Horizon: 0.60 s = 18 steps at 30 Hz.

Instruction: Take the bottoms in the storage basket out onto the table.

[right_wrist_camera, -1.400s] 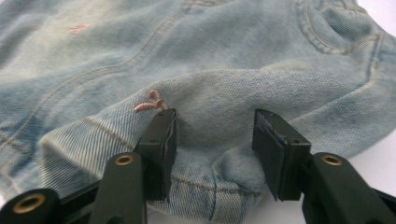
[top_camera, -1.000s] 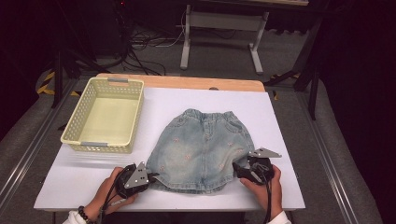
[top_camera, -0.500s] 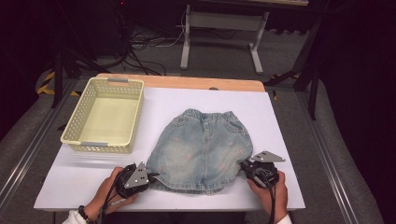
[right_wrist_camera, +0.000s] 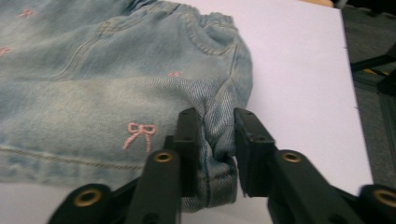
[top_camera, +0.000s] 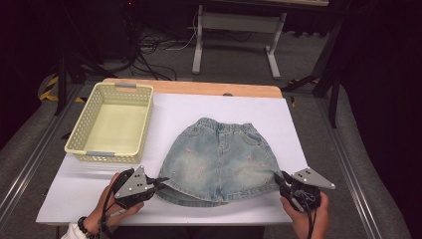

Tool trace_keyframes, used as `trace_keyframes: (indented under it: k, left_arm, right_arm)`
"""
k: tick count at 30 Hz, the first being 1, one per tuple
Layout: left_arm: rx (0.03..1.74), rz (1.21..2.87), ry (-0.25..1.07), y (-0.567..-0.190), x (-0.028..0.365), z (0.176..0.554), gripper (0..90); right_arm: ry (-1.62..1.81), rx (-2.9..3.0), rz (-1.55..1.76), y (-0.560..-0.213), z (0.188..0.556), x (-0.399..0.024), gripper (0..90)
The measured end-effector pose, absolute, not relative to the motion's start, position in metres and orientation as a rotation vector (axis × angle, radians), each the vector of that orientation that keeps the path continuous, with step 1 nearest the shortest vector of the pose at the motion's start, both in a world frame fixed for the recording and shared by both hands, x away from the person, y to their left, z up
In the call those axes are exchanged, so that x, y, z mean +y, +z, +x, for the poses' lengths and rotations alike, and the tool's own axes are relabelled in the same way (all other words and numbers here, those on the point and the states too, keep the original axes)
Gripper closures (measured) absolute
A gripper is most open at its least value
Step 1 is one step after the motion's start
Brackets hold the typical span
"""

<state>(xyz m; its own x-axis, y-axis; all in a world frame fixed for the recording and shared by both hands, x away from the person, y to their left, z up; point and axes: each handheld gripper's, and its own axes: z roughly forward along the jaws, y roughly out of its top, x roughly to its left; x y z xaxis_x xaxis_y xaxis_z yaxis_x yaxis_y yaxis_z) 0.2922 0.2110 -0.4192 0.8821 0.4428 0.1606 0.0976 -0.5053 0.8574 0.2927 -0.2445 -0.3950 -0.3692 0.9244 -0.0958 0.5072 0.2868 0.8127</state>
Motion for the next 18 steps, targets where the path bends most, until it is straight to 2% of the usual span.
trace_keyframes:
  k: [2, 5, 10, 18]
  left_arm:
    - [0.39, 2.062, 0.451, -0.416, 0.212, 0.29, 86.4]
    - [0.388, 2.051, 0.459, -0.412, 0.214, 0.287, 86.3]
    - [0.396, 2.051, 0.46, -0.413, 0.216, 0.285, 86.4]
    - [0.419, 2.102, 0.435, -0.429, 0.213, 0.285, 87.5]
  right_arm:
    - [0.95, 1.972, 1.279, -0.394, 0.292, -0.247, 68.5]
    - [0.95, 1.954, 1.306, -0.395, 0.295, -0.248, 59.9]
    - [0.95, 2.009, 1.284, -0.406, 0.307, -0.239, 53.7]
    - [0.993, 2.052, 1.241, -0.417, 0.327, -0.235, 48.2]
